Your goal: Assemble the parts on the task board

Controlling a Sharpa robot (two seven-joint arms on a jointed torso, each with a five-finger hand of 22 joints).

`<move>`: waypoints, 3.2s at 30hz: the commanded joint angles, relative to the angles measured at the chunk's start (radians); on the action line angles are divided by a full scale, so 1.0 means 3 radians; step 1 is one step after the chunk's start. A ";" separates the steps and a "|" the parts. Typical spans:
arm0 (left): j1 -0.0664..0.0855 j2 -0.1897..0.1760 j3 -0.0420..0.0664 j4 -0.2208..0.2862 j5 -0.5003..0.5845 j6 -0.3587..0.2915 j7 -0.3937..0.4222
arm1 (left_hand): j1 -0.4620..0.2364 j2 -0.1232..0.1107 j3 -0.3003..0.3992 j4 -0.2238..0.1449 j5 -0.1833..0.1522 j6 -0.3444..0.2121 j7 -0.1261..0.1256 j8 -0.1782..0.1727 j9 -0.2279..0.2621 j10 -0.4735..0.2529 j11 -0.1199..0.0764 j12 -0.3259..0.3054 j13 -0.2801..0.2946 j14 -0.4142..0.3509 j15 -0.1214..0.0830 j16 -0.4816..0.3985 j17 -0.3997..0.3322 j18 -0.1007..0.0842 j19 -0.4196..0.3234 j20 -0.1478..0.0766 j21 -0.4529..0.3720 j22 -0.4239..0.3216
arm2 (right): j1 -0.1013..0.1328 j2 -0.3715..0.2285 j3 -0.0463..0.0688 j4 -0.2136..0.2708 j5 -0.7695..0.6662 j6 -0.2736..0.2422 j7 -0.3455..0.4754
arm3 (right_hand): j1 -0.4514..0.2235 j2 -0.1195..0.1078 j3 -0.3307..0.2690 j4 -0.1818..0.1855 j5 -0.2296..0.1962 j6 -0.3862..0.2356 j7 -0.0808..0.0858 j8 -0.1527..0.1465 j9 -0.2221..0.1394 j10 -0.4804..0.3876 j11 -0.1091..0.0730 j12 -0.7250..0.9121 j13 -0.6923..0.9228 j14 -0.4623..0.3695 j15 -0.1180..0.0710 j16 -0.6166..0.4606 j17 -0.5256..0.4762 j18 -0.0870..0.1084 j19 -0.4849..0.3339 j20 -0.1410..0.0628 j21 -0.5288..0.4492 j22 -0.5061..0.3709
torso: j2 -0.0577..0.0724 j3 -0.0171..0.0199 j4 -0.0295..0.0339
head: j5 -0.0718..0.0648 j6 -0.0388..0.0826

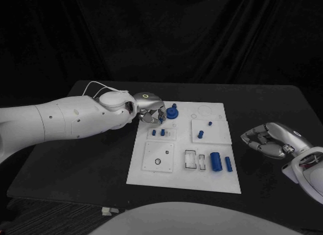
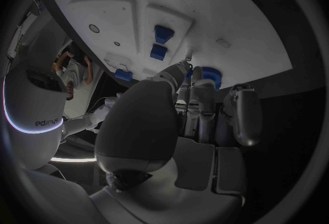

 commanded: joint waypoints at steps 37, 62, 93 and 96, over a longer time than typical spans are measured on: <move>-0.0076 0.0101 0.0002 -0.0093 0.0025 0.0124 -0.0057 | 0.0027 -0.0034 0.0032 -0.0037 0.0043 0.0028 0.0011 -0.0023 0.0001 0.0047 0.0008 -0.0030 -0.0013 -0.0032 0.0005 -0.0017 -0.0033 -0.0004 0.0004 -0.0002 0.0026 0.0616 | -0.0014 0.0008 0.0001 0.0005 -0.0008 0.0030 -0.0026 | 0.0017 -0.0023 0.0003 -0.0022 0.0012 0.0023 0.0006 -0.0014 0.0003 0.0005 0.0007 -0.0014 0.0117 0.0154 0.0021 -0.0016 -0.0003 0.0029 0.0001 0.0023 -0.0006 0.0595 | 0.0000 0.0000 0.0000 | -0.0027 -0.0001; -0.0092 0.0105 0.0003 -0.0140 0.0025 0.0109 -0.0156 | -0.0059 -0.0171 0.0096 -0.0057 -0.0102 -0.0571 -0.0216 -0.0169 -0.0129 -0.0127 0.0067 -0.0190 -0.0048 -0.0310 0.0063 -0.0264 -0.0371 0.0048 -0.0176 0.0032 -0.0263 0.0543 | -0.0018 0.0008 0.0001 0.0005 -0.0008 0.0040 -0.0019 | 0.0015 -0.0024 0.0005 -0.0030 0.0011 0.0026 0.0007 -0.0017 0.0007 0.0006 0.0007 -0.0014 0.0118 0.0154 0.0021 -0.0015 -0.0005 0.0028 0.0003 0.0022 -0.0006 0.0596 | -0.0002 -0.0003 -0.0004 | -0.0036 -0.0001; 0.0179 -0.0370 0.0003 -0.0273 0.2882 0.0295 0.1121 | -0.0181 -0.0286 -0.1036 0.0729 -0.0404 -0.1009 -0.0001 -0.0164 -0.0449 -0.2516 0.0086 0.0483 0.0125 -0.3787 0.0272 -0.2580 -0.1490 0.0351 -0.4209 0.0215 -0.4088 -0.0478 | 0.0594 -0.0084 0.0003 0.0133 -0.0008 0.0001 -0.0037 | -0.0156 -0.0222 -0.0137 0.0257 -0.0493 -0.0034 0.0053 -0.0114 0.0000 -0.1321 0.0066 -0.1477 -0.1324 0.0112 0.0079 0.0016 0.0004 0.0050 -0.0057 0.0076 -0.0139 0.0569 | 0.0024 -0.0021 0.0072 | -0.0128 -0.0001; 0.0192 -0.0366 0.0003 -0.0237 0.3468 0.0471 0.1240 | -0.0610 -0.0412 -0.1596 0.0747 -0.0347 -0.1679 -0.0024 -0.0202 -0.0660 -0.3343 0.0068 -0.0071 -0.0640 -0.4249 0.0291 -0.3422 -0.2530 0.0342 -0.4488 0.0222 -0.4091 -0.0589 | 0.0678 -0.0035 0.0003 0.0110 -0.0014 0.0100 -0.0050 | -0.0046 -0.0264 -0.0099 0.0231 -0.0466 -0.0085 0.0070 -0.0141 -0.0008 -0.1759 0.0072 -0.1928 -0.1685 0.0079 0.0088 0.0012 -0.0013 0.0060 -0.0092 0.0086 -0.0197 0.0557 | 0.0035 -0.0033 0.0096 | -0.0162 -0.0001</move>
